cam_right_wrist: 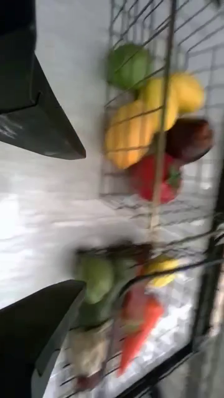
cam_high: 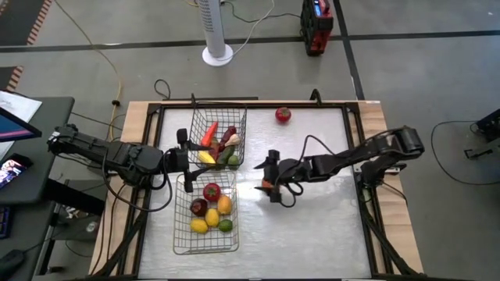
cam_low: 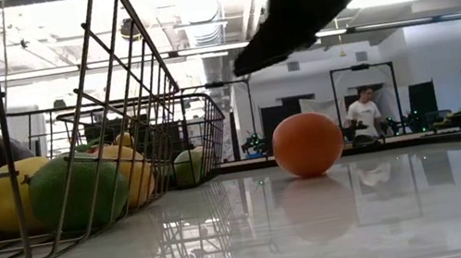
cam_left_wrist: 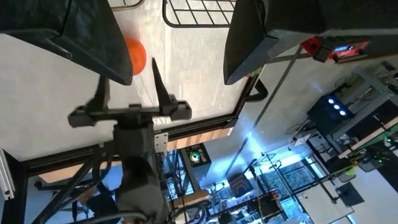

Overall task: Sort produce into baskets
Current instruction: Put the orange into the gold wire basket

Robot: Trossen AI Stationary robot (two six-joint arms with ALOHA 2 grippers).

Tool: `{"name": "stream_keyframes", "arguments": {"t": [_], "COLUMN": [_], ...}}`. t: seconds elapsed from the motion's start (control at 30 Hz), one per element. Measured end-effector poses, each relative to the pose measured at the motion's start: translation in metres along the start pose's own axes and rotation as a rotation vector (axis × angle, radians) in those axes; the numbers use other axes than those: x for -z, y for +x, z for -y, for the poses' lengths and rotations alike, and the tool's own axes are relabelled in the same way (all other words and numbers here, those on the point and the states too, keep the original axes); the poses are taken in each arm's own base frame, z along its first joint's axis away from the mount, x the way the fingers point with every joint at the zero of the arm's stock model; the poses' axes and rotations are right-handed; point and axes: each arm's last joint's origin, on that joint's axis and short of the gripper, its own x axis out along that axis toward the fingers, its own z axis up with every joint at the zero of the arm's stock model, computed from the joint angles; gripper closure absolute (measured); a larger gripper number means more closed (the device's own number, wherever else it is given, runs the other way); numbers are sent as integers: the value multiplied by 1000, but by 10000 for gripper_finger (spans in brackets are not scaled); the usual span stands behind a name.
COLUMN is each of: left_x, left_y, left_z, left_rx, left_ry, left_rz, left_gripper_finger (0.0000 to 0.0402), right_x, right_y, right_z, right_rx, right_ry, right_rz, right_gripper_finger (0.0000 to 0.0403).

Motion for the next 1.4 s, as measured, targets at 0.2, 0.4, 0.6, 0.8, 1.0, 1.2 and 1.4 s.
{"name": "stream_keyframes", "arguments": {"t": [0.2,0.4,0.6,0.8,1.0,1.2,1.4], "left_x": [0,0,0,0,0,0,0], "left_y": [0,0,0,0,0,0,0], "left_z": [0,0,0,0,0,0,0], "left_rx": [0,0,0,0,0,0,0], "left_ry": [0,-8,-8,-8,-8,-7,-8], "left_rz": [1,2,1,1,1,1,1], "left_gripper_finger": [160,160,160,160,160,160,160], "right_x": [15,45,67,68,60,48,32], "right_y": [-9,4,16,18,4,-10,-20], "right_z": [5,-1,-5,-3,2,7,11], "right_rx": [13,-4,24,33,27,32,35], "right_ry": [78,125,168,153,123,125,131], "right_rz": [-188,-292,-262,-261,-255,-221,-153], "right_gripper_finger": [42,42,42,43,69,78,78]}}
